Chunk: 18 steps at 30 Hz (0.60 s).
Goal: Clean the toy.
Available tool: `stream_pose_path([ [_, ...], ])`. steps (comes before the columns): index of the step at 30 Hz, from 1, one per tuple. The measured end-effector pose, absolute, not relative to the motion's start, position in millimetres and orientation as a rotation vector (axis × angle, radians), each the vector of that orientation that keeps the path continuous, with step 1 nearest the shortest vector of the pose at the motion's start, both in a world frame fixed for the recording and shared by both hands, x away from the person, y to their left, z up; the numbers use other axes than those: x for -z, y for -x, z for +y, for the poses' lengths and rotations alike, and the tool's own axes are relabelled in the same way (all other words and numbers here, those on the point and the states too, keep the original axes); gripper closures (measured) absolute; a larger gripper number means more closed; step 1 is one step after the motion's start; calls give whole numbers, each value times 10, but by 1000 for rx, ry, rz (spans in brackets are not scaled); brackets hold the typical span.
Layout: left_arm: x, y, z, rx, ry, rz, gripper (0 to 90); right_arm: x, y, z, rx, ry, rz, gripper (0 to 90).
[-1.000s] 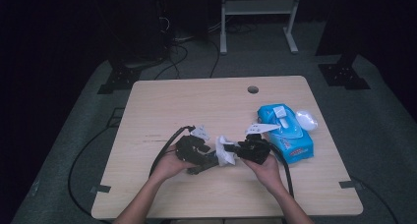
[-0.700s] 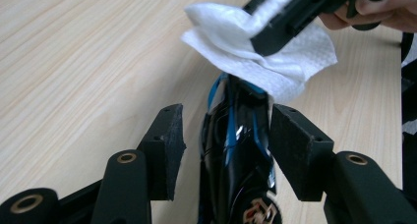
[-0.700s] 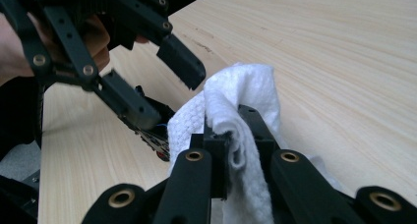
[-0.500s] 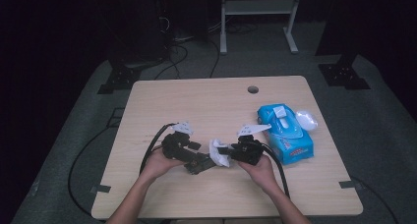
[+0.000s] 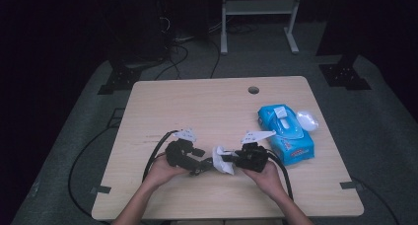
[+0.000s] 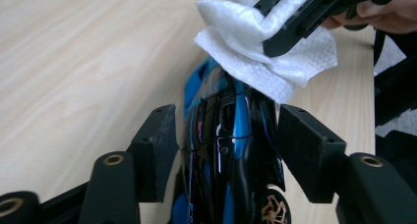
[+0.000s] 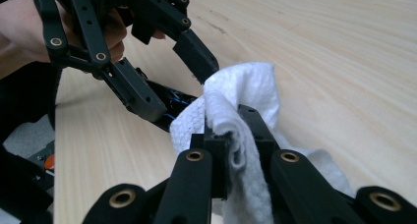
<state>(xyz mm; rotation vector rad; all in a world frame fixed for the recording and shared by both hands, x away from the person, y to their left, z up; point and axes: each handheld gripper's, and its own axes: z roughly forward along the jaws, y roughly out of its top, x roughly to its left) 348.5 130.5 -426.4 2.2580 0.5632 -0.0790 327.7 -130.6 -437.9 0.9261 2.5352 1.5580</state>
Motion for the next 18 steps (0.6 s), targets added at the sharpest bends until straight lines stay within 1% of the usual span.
stream_pose_path([
  [4, 4326, -3373, 1219, 54, -2293, 538, 352, 4425, -3146, -1365, -1541, -903, 2550, 829],
  [12, 4456, -3260, 1063, -3, -2359, 498, 323, 4477, -3022, -1408, -1446, -875, 2604, 828],
  [14, 4481, -3222, 1029, -44, -2375, 475, 300, 4452, -3001, -1442, -1450, -882, 2598, 829],
  [16, 4476, -3197, 1009, -63, -2389, 463, 300, 4398, -2987, -1503, -1484, -891, 2579, 829],
  [18, 4459, -3178, 1022, -51, -2362, 446, 331, 4333, -2966, -1570, -1500, -893, 2560, 830],
])
